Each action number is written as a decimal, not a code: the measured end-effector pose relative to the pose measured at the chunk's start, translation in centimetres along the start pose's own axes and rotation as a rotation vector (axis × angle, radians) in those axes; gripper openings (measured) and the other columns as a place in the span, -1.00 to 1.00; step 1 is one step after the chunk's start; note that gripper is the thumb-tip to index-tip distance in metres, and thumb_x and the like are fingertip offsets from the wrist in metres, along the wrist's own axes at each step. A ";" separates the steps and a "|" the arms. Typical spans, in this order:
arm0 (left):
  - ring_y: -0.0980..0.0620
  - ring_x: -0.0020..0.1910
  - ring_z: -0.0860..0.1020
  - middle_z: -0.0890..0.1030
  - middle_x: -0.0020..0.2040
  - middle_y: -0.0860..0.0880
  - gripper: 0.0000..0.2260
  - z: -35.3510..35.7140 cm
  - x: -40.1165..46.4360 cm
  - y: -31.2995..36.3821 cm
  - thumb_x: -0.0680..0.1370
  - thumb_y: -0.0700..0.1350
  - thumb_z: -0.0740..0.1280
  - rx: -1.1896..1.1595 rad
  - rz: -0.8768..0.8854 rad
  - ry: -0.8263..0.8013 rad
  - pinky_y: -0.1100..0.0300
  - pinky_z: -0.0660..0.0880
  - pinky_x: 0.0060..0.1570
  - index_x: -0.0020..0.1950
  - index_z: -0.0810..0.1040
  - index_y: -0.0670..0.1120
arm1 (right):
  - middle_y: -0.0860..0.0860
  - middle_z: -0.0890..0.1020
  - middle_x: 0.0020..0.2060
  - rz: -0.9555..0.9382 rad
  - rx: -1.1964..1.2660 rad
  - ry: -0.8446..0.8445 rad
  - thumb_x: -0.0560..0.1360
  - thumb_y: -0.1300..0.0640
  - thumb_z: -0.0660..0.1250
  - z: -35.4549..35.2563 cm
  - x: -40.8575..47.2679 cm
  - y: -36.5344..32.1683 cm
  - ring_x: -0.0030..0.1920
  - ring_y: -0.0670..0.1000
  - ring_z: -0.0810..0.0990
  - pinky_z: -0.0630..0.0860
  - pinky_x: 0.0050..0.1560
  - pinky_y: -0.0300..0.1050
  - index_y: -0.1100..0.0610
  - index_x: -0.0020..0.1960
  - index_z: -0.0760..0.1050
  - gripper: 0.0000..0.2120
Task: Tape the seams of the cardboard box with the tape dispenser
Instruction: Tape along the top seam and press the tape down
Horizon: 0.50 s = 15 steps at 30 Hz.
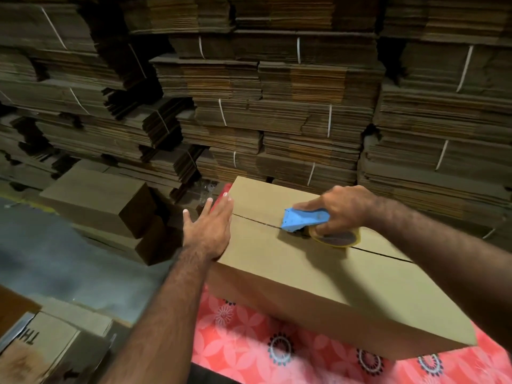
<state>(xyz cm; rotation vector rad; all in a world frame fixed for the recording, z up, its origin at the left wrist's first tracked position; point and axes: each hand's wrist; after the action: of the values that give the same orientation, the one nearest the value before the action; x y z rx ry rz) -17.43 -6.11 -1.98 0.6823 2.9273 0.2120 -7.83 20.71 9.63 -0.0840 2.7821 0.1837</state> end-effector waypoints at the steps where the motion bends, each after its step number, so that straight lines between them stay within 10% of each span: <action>1: 0.06 0.60 -0.11 -0.18 0.60 0.26 -0.52 0.1 0.2 -0.3 0.70 0.04 -0.07 0.015 0.002 0.008 -0.41 -0.10 0.46 0.60 -0.15 0.18 | -0.16 0.52 0.01 0.005 -0.005 0.003 0.46 -0.37 0.25 0.0 -0.2 -0.2 0.05 -0.03 0.51 0.42 -0.17 -0.09 -0.49 0.47 0.08 -0.36; 15: 0.04 0.60 -0.15 -0.11 0.64 -0.01 -0.40 0.4 0.8 -0.8 0.66 0.19 -0.09 0.022 0.156 0.079 -0.19 -0.14 0.54 0.63 -0.03 -0.09 | -0.17 0.57 0.21 0.111 -0.038 -0.020 0.38 -0.29 0.28 -0.8 0.5 -3.9 0.11 -0.03 0.56 0.49 -0.11 -0.07 -0.44 0.43 0.25 -0.38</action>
<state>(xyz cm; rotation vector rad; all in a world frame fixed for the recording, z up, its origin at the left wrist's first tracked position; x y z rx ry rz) -18.40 -6.47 -2.56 0.9270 2.9564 0.2274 -8.24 16.73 9.80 0.0622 2.7657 0.2642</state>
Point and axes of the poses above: each hand's wrist, its own x-axis towards the middle knuckle, its own z-axis out of the palm, y = z × x
